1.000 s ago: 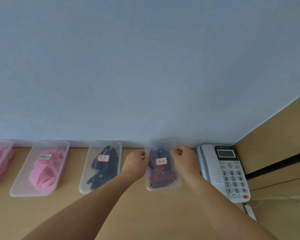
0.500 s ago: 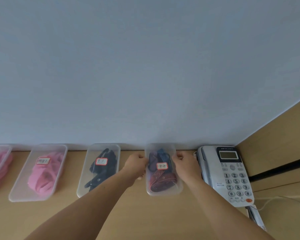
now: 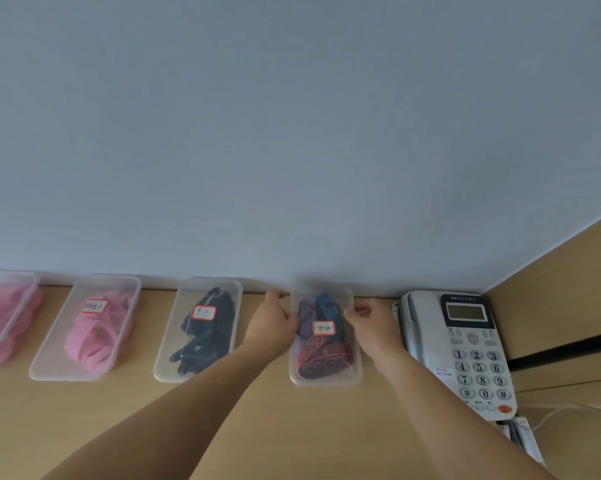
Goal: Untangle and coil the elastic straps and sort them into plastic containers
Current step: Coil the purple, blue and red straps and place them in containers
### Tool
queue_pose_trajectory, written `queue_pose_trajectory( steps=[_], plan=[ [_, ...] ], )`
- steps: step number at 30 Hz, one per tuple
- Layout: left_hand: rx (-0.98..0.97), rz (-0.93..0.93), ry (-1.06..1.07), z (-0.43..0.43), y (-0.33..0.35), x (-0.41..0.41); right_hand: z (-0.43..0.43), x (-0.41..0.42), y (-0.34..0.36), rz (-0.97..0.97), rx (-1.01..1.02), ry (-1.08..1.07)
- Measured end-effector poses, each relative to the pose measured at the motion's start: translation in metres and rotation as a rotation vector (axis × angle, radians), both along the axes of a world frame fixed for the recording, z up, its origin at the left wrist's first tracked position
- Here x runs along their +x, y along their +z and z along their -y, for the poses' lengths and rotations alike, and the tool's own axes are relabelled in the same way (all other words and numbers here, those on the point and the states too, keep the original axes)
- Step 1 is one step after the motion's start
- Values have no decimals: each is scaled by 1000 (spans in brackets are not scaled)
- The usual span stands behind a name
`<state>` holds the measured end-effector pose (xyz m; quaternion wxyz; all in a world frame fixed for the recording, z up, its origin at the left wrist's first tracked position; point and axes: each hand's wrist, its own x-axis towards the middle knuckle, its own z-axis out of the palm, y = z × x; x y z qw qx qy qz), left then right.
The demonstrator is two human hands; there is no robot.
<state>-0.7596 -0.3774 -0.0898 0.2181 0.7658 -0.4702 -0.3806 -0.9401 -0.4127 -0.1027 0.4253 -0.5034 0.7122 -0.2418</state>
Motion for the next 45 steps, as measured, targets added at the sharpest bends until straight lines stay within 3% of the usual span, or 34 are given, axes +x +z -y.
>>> queue_pose_trajectory(
  steps=[3, 5, 10, 32, 37, 45],
  plan=[
    [-188, 487, -292, -6, -4, -3, 0, -3, -3, 78, 20, -14],
    [-303, 654, -478, -6, -6, -14, 1, -3, -4, 100, 26, -14],
    [-215, 667, -648, -10, -22, -42, 1, -7, -6, 78, 41, 11],
    [-273, 722, -669, -8, -27, -42, 46, -3, -10, 297, 158, -155],
    [-270, 730, -678, -11, -26, -43, 19, -3, -7, 280, 80, -66],
    [-230, 743, -675, -10, -31, -44, -26, -21, -13, 392, 141, -59]
  ],
)
